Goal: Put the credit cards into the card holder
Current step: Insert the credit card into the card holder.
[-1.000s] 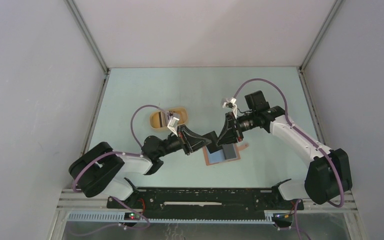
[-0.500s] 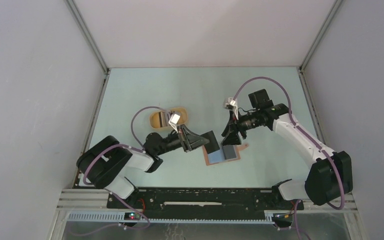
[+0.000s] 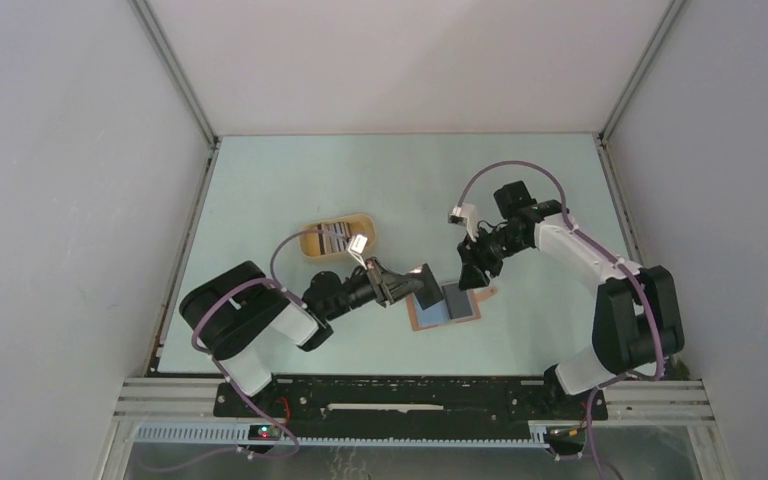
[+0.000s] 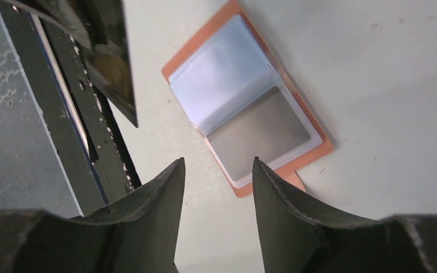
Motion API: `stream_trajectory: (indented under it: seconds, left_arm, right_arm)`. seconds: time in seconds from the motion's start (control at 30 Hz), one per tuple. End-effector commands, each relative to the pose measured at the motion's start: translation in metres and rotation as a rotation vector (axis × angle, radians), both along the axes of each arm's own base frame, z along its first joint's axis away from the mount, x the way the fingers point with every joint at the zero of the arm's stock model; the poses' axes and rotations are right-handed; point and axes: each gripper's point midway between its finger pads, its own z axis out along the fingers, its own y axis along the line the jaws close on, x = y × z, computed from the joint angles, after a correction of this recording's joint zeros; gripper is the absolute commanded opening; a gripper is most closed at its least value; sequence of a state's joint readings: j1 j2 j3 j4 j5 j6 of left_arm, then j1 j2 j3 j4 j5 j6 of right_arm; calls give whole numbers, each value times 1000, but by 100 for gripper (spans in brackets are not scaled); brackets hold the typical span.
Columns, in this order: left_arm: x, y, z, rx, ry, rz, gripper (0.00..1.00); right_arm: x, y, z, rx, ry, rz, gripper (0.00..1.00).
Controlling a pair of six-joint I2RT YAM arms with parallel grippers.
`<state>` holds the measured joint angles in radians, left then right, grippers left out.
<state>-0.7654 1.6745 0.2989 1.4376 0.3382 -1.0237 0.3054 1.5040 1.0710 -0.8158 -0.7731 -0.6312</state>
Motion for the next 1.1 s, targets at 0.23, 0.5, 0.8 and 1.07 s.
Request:
stream_trajectory:
  seconds: [0.23, 0.5, 0.8, 1.07]
  left_arm:
    - [15, 1, -33, 66, 106, 223, 0]
    - [16, -10, -49, 90, 144, 229, 0]
    - [18, -16, -62, 127, 161, 232, 0]
    - [22, -22, -64, 132, 155, 227, 0]
  right_arm:
    - [1, -10, -37, -154, 121, 3, 42]
    - [4, -10, -61, -258, 169, -14, 35]
    - [2, -13, -73, -309, 201, -9, 30]
    - [1, -14, -79, -332, 220, -4, 29]
